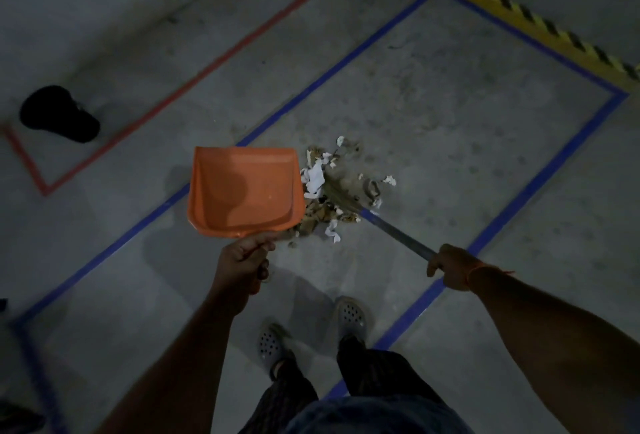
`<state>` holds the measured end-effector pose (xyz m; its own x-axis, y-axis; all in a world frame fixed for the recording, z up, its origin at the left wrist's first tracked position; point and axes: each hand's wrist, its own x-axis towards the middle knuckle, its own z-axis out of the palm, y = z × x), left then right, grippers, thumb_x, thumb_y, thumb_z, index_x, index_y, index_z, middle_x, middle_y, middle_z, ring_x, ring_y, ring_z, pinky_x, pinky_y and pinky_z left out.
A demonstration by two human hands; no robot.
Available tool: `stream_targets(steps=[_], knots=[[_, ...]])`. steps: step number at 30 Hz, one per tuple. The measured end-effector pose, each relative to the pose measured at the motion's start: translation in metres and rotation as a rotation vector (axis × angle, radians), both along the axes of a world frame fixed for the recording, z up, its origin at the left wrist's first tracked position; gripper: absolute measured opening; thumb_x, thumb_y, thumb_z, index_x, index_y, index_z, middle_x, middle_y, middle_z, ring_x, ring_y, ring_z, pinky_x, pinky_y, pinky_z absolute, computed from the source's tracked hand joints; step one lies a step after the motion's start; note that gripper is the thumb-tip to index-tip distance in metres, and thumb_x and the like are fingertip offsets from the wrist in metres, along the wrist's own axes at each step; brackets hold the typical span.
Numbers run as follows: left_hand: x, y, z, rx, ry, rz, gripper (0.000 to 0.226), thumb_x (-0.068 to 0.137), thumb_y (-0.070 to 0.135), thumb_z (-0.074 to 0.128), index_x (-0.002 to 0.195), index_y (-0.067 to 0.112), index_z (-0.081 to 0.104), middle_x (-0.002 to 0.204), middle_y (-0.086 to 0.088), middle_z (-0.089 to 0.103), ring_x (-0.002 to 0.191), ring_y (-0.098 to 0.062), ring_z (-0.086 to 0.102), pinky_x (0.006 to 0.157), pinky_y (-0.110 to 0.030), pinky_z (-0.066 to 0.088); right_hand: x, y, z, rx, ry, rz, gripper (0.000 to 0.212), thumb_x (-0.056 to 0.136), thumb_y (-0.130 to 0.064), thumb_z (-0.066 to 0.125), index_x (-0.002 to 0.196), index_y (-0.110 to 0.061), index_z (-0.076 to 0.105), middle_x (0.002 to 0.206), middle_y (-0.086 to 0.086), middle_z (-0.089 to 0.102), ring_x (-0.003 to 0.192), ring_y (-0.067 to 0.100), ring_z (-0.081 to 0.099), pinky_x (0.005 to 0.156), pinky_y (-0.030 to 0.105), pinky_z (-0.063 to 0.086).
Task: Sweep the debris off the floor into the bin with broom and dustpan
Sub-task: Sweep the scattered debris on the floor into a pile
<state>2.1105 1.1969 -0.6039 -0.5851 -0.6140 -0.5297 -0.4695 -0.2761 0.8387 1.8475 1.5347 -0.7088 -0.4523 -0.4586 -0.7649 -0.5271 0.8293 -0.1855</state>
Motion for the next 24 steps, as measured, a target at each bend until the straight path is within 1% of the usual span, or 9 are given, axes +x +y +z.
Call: stream_targets(steps=[3, 5, 7, 10, 12, 15, 19, 21, 24], knots=[[0.004, 0.002, 0.006, -0.011, 0.023, 0.008, 0.025, 0.101, 0.003, 0.053, 0.106, 0.012, 0.075, 0.072, -0.014, 0.049, 0.046, -0.016, 0.040, 0.043, -0.017, 0.024, 0.012, 0.025, 0.001, -0.084, 0.009, -0.041, 0.036, 0.080, 0.000, 0.066, 0.090, -0.034, 0.065, 0.098, -0.008, 0.041, 0.093, 0.017, 0.058, 0.081, 0.021, 0.047], [0.005, 0.004, 0.007, -0.025, 0.023, 0.010, 0.027, 0.100, 0.003, 0.052, 0.107, 0.015, 0.076, 0.076, -0.014, 0.050, 0.047, -0.015, 0.040, 0.043, -0.017, 0.024, 0.018, 0.045, 0.003, -0.117, 0.018, -0.048, 0.041, 0.076, 0.003, 0.065, 0.092, -0.034, 0.065, 0.102, -0.004, 0.046, 0.096, 0.019, 0.059, 0.086, 0.023, 0.048], [0.006, 0.007, 0.008, -0.031, 0.016, 0.019, 0.027, 0.101, 0.003, 0.052, 0.107, 0.015, 0.076, 0.080, -0.014, 0.052, 0.048, -0.015, 0.039, 0.043, -0.018, 0.023, 0.024, 0.061, 0.008, -0.151, 0.026, -0.076, 0.042, 0.074, 0.007, 0.064, 0.097, -0.029, 0.069, 0.109, 0.001, 0.050, 0.094, 0.017, 0.058, 0.083, 0.019, 0.044], [0.005, 0.014, 0.009, -0.020, 0.019, 0.022, 0.027, 0.102, 0.001, 0.050, 0.111, 0.010, 0.074, 0.083, -0.013, 0.053, 0.046, -0.013, 0.039, 0.042, -0.017, 0.024, 0.030, 0.073, 0.016, -0.160, 0.032, -0.143, 0.041, 0.074, 0.007, 0.064, 0.104, -0.021, 0.071, 0.110, -0.001, 0.049, 0.093, 0.012, 0.054, 0.083, 0.014, 0.036], [0.004, 0.017, 0.008, -0.012, 0.017, 0.006, 0.028, 0.102, 0.000, 0.048, 0.111, 0.009, 0.073, 0.078, -0.007, 0.053, 0.044, -0.010, 0.039, 0.041, -0.018, 0.024, 0.033, 0.074, 0.020, -0.149, 0.028, -0.181, 0.040, 0.076, 0.007, 0.064, 0.106, -0.018, 0.071, 0.108, -0.002, 0.046, 0.095, 0.015, 0.055, 0.082, 0.015, 0.036], [0.004, 0.020, 0.006, -0.015, 0.050, -0.046, 0.029, 0.102, 0.001, 0.049, 0.109, 0.012, 0.075, 0.076, -0.002, 0.056, 0.048, -0.009, 0.040, 0.045, -0.022, 0.026, 0.040, 0.071, 0.027, -0.153, 0.037, -0.249, 0.038, 0.077, 0.006, 0.066, 0.106, -0.019, 0.070, 0.108, -0.001, 0.047, 0.097, 0.017, 0.057, 0.084, 0.016, 0.039], [0.002, 0.023, 0.011, 0.000, 0.064, -0.071, 0.026, 0.102, 0.001, 0.050, 0.111, 0.010, 0.073, 0.075, 0.001, 0.059, 0.049, -0.010, 0.041, 0.041, -0.015, 0.025, 0.048, 0.068, 0.034, -0.187, 0.028, -0.314, 0.039, 0.076, 0.003, 0.068, 0.109, -0.019, 0.071, 0.111, 0.004, 0.053, 0.105, 0.023, 0.061, 0.084, 0.015, 0.040], [0.000, 0.024, 0.012, -0.016, 0.052, -0.078, 0.027, 0.101, 0.002, 0.050, 0.110, 0.013, 0.074, 0.070, -0.002, 0.056, 0.048, -0.012, 0.040, 0.043, -0.015, 0.023, 0.051, 0.066, 0.038, -0.208, 0.017, -0.331, 0.039, 0.077, 0.002, 0.069, 0.110, -0.018, 0.071, 0.114, 0.005, 0.057, 0.105, 0.023, 0.061, 0.084, 0.015, 0.039], [-0.002, 0.025, 0.011, -0.033, 0.037, -0.094, 0.030, 0.101, 0.003, 0.050, 0.109, 0.017, 0.074, 0.063, -0.002, 0.050, 0.047, -0.013, 0.040, 0.045, -0.015, 0.022, 0.058, 0.067, 0.042, -0.242, 0.001, -0.355, 0.038, 0.078, 0.002, 0.070, 0.111, -0.015, 0.071, 0.104, -0.002, 0.057, 0.098, 0.014, 0.059, 0.083, 0.014, 0.039]])
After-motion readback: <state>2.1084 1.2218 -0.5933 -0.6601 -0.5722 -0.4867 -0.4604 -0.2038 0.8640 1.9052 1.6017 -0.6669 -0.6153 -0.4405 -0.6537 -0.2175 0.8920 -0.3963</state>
